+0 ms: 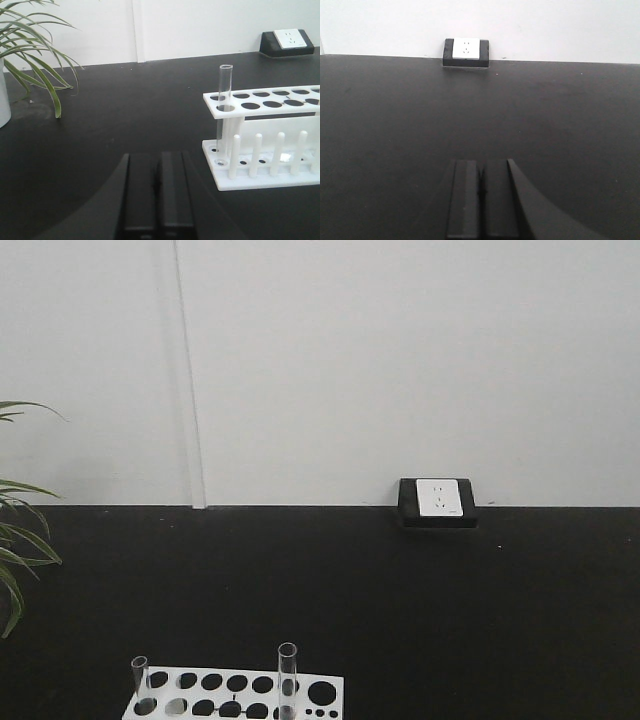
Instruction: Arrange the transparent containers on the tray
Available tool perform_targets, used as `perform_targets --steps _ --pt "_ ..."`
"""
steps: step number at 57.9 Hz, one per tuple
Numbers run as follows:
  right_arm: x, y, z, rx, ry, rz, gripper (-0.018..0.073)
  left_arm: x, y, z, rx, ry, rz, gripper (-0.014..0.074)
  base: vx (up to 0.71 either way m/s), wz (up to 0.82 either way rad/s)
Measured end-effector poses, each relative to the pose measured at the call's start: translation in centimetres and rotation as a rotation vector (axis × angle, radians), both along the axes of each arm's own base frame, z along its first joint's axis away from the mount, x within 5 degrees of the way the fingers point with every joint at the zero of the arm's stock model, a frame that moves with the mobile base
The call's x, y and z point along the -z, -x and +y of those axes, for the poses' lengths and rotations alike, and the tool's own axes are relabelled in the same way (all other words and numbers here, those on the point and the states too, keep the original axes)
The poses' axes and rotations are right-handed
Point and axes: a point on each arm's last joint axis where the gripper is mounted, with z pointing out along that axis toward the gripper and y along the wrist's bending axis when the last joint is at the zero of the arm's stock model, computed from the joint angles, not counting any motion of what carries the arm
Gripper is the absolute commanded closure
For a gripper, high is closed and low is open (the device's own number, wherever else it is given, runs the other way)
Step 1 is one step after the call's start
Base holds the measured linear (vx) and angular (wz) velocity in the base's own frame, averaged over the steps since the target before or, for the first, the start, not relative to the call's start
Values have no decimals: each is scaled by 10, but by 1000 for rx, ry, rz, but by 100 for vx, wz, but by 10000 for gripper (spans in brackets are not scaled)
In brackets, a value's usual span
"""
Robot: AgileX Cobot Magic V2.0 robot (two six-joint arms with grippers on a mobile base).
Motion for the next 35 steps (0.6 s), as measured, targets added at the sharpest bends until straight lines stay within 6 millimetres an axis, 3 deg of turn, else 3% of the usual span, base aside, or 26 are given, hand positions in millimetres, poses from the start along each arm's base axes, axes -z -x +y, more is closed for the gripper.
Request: perform_targets --steps 12,25,35 --pt "-1 0 0 0 16 -16 505 0 0 0 0 0 0 603 0 0" --pt "-10 -1 2 -8 -107 -115 505 0 0 0 0 0 -5 603 0 0" --pt "-15 -1 2 -12 -120 -164 505 -8 -1 -1 6 8 -89 603 0 0"
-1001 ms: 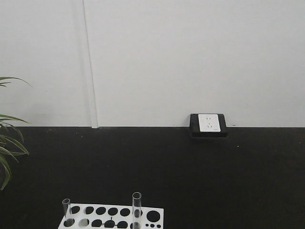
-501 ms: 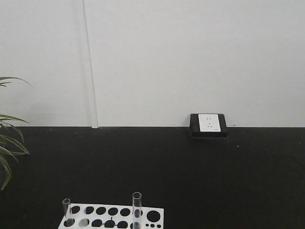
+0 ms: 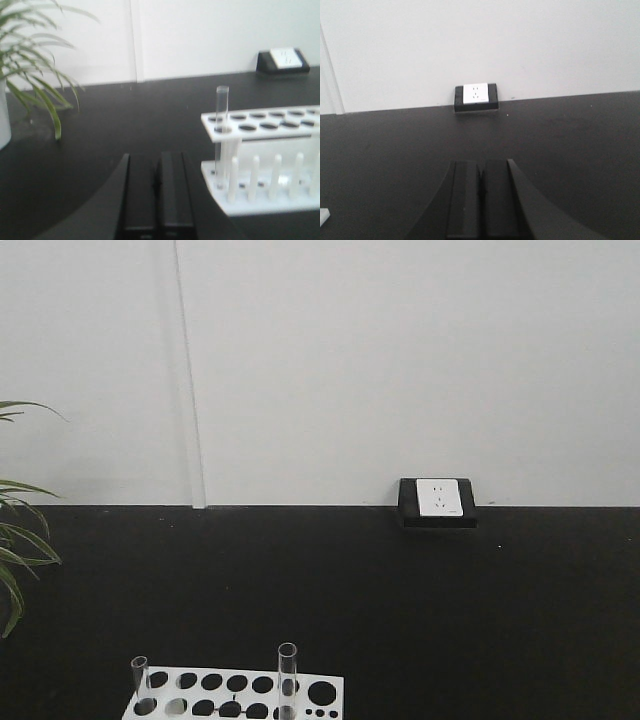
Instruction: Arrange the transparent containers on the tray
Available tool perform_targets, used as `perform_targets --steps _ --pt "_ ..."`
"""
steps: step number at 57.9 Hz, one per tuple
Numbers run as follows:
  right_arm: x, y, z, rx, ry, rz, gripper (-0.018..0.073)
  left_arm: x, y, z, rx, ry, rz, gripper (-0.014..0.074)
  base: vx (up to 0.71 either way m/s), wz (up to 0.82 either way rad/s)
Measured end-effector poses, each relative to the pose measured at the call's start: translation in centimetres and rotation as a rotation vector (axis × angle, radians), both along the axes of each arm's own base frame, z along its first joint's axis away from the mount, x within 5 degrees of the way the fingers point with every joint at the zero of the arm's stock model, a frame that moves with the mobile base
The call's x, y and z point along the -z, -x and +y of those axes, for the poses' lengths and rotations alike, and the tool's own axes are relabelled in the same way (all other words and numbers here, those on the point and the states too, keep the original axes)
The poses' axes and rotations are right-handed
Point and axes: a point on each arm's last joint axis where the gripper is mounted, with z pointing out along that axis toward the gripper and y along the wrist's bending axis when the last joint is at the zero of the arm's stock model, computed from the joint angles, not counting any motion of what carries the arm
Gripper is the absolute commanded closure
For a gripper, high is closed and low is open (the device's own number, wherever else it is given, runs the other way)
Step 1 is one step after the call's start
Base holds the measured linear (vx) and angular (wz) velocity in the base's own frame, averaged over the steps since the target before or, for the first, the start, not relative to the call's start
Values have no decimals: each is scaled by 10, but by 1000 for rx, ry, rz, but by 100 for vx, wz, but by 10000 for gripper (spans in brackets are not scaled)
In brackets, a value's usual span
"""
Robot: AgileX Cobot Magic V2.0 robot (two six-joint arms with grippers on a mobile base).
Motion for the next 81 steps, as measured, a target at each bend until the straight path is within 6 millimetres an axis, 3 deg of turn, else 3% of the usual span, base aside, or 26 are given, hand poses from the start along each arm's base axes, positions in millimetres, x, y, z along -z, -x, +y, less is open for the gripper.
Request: perform_targets --steps 24,31,35,46,53,60,81 --pt "-14 1 0 -4 7 -123 505 -24 2 -1 18 23 -261 603 0 0" --pt "-38 6 0 -1 11 -156 505 -32 4 -1 20 27 -312 603 0 0" --pt "-60 7 0 1 14 -162 505 -49 7 -1 18 29 -337 601 0 0" --pt "-118 2 -1 7 15 -132 505 -129 26 2 -11 -81 -428 601 0 0" --pt "-135 -14 0 7 16 -84 505 -158 15 2 -25 -146 -346 601 0 0" --pt "-132 -35 0 6 18 0 505 -162 -7 0 -21 -165 -241 601 0 0" --pt "-108 -76 1 4 16 213 485 -126 -79 -6 3 -144 123 545 0 0"
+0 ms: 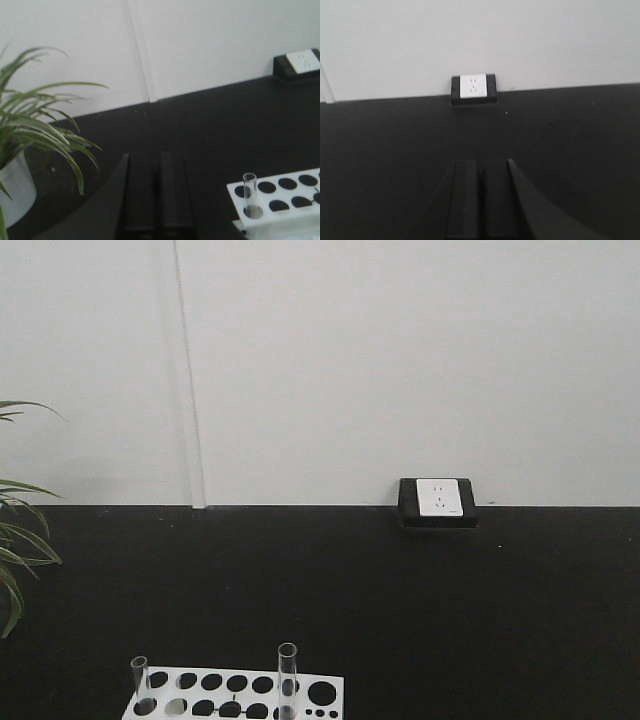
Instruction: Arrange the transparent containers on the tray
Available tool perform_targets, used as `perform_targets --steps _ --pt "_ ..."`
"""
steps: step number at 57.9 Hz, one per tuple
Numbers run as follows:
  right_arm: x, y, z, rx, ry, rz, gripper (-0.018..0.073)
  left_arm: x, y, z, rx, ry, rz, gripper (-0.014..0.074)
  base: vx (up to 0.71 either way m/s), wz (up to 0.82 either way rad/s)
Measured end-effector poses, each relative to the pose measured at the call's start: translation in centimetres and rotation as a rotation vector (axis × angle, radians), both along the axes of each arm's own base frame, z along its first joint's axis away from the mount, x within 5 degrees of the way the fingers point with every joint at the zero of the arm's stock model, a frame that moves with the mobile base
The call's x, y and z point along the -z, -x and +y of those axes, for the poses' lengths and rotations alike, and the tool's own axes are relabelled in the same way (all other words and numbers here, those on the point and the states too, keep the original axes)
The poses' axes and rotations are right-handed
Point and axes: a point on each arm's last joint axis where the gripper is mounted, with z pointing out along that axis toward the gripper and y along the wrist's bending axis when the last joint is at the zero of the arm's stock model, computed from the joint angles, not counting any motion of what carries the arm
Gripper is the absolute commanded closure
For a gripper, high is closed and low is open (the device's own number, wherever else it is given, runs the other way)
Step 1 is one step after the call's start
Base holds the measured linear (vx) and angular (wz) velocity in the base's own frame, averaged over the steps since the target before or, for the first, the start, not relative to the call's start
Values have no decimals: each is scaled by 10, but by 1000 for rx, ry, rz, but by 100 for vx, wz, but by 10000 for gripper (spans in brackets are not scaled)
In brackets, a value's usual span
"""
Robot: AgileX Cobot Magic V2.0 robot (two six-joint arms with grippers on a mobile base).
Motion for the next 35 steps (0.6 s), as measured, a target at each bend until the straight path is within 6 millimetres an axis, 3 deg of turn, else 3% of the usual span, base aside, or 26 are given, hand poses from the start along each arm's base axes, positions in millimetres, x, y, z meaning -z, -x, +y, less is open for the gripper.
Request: perform_targets --steps 7,20,27,35 --pt "4 -6 0 0 -4 22 459 14 -23 -3 1 9 84 474 0 0" --pt "5 -10 0 0 -5 33 392 38 -62 -8 5 62 146 239 0 0" --pt "5 -10 0 0 -8 29 355 50 -79 -10 14 72 153 111 0 0" --pt "5 -10 0 0 -9 29 323 59 -92 -13 30 76 129 35 0 0"
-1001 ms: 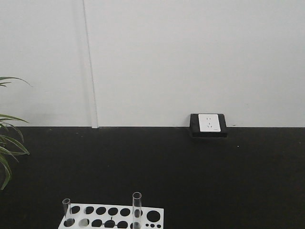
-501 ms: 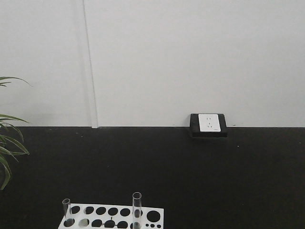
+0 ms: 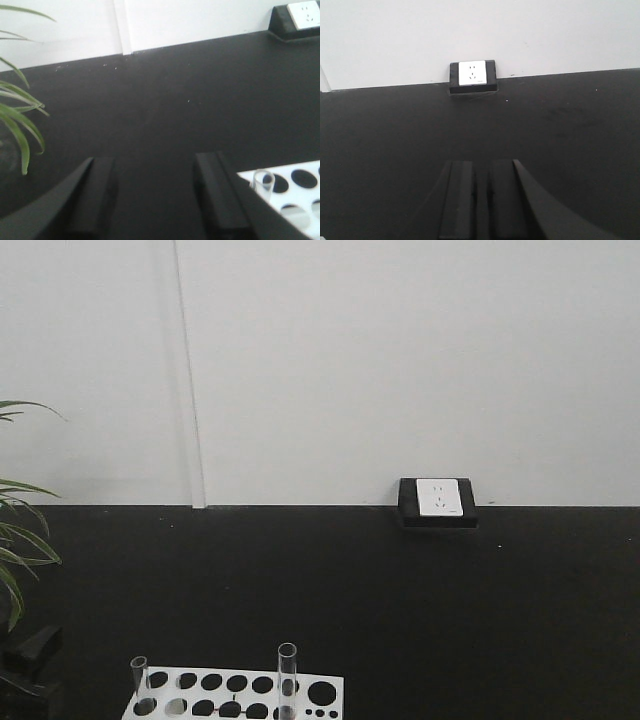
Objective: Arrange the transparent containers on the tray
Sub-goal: 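Grasp a clear test tube in the rack with the left gripper and lift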
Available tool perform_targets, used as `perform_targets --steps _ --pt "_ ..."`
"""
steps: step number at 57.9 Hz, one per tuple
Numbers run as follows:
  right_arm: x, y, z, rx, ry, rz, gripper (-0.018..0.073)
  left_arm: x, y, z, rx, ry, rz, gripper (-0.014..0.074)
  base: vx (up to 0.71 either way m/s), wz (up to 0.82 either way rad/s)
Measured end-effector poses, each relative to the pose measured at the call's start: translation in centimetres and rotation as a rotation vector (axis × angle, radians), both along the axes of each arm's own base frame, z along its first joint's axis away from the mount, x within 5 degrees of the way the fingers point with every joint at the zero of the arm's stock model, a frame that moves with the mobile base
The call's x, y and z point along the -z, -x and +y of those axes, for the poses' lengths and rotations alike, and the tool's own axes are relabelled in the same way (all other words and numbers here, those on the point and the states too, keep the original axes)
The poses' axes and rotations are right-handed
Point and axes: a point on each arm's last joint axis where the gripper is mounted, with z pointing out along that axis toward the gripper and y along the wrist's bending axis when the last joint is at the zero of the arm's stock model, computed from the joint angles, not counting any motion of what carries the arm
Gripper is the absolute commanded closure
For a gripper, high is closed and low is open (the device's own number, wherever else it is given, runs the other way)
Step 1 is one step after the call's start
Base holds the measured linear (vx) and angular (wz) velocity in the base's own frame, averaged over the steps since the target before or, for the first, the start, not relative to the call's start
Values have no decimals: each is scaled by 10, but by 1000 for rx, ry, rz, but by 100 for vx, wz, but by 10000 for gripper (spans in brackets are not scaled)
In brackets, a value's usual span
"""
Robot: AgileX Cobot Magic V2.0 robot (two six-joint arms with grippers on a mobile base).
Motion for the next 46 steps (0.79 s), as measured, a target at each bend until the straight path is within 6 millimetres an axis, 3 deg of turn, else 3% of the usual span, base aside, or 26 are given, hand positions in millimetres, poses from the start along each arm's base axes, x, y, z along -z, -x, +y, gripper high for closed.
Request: perform_targets --steps 8,19,46 --pt "0 0 0 0 0 1 305 18 -3 -8 39 16 -16 27 0 0" --pt "1 0 0 0 -1 3 305 49 10 -23 101 70 41 27 0 0" --pt "1 0 0 1 -1 10 305 78 -6 -40 209 93 -26 27 0 0"
